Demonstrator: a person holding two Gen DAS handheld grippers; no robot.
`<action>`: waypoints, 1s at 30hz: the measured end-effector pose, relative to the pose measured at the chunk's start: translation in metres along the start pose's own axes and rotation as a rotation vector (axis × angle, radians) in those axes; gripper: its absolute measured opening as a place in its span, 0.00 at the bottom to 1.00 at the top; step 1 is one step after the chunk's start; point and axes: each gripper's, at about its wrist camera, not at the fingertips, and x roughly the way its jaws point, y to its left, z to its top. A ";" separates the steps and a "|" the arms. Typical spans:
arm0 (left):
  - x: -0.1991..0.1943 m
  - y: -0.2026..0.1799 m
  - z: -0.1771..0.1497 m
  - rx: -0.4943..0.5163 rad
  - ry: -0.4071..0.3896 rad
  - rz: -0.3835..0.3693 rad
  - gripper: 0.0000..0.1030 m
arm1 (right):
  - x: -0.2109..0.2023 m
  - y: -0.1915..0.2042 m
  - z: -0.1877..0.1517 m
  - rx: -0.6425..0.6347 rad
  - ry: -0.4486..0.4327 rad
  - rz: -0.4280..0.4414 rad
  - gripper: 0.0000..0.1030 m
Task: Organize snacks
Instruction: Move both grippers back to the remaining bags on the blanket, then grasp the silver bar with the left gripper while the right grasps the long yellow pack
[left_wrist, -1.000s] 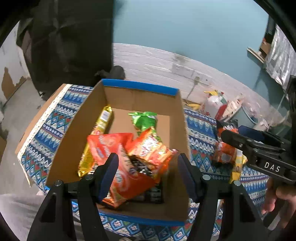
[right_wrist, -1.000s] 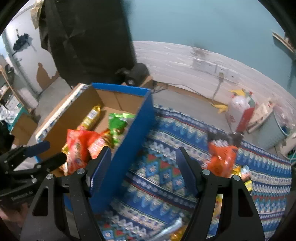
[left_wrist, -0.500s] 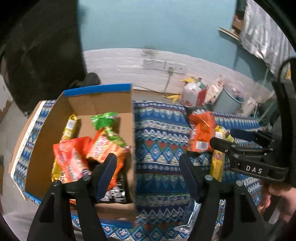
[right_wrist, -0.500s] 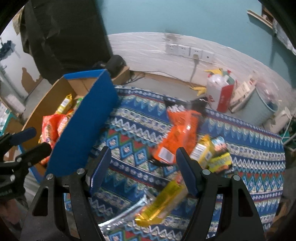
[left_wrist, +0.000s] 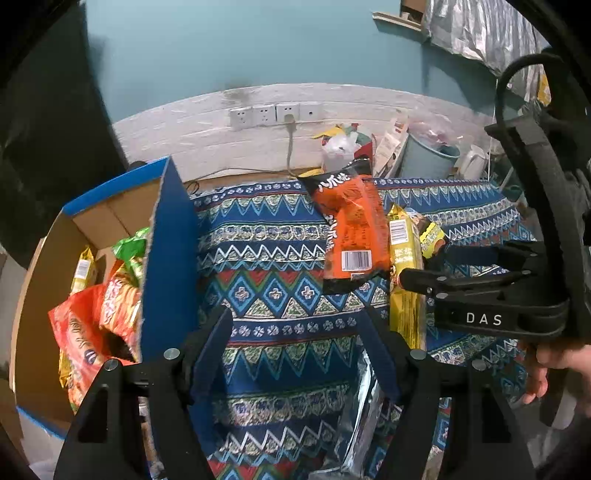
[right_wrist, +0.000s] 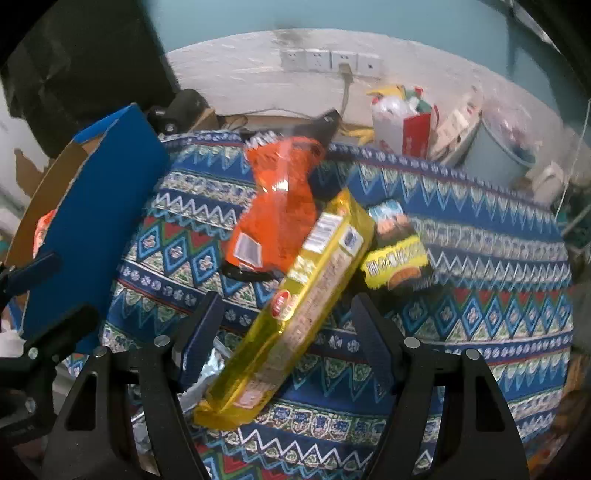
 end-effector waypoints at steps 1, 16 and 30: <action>0.003 -0.001 0.000 0.004 0.003 -0.013 0.70 | 0.004 -0.003 -0.002 0.013 0.010 0.007 0.71; 0.025 0.002 -0.010 -0.033 0.084 -0.035 0.70 | 0.063 -0.016 -0.018 0.136 0.133 0.091 0.70; 0.031 -0.020 -0.040 -0.007 0.174 -0.130 0.70 | 0.047 -0.024 -0.031 0.026 0.131 -0.045 0.29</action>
